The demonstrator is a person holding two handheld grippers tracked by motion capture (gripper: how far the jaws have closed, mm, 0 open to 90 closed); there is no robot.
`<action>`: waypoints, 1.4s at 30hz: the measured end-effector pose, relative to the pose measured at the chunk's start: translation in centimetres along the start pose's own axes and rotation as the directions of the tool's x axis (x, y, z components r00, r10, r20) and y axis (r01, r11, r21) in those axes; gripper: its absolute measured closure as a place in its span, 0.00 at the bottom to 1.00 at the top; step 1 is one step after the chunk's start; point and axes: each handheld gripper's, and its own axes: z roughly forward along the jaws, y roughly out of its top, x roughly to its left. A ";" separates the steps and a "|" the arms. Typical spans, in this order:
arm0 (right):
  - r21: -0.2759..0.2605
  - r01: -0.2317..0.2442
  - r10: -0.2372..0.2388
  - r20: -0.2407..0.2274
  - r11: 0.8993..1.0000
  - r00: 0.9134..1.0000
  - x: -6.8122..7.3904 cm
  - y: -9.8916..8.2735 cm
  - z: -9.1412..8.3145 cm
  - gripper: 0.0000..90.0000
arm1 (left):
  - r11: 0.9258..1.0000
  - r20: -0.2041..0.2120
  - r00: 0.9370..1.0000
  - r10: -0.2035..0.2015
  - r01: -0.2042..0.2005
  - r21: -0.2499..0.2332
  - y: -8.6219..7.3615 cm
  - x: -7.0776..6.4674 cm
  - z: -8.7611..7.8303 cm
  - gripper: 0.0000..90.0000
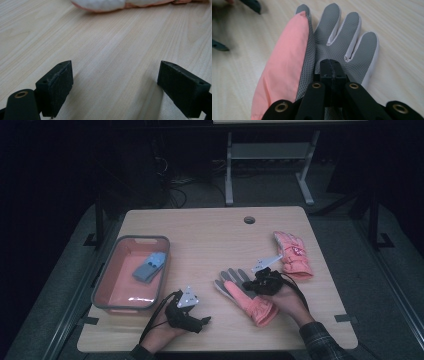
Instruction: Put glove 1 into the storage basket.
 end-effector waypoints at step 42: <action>-0.160 -0.164 0.198 0.229 0.973 0.953 -6.4 -0.7 -6.9 1.00 | 1.000 0.002 1.000 -0.003 0.003 0.000 0.0 0.0 0.0 0.14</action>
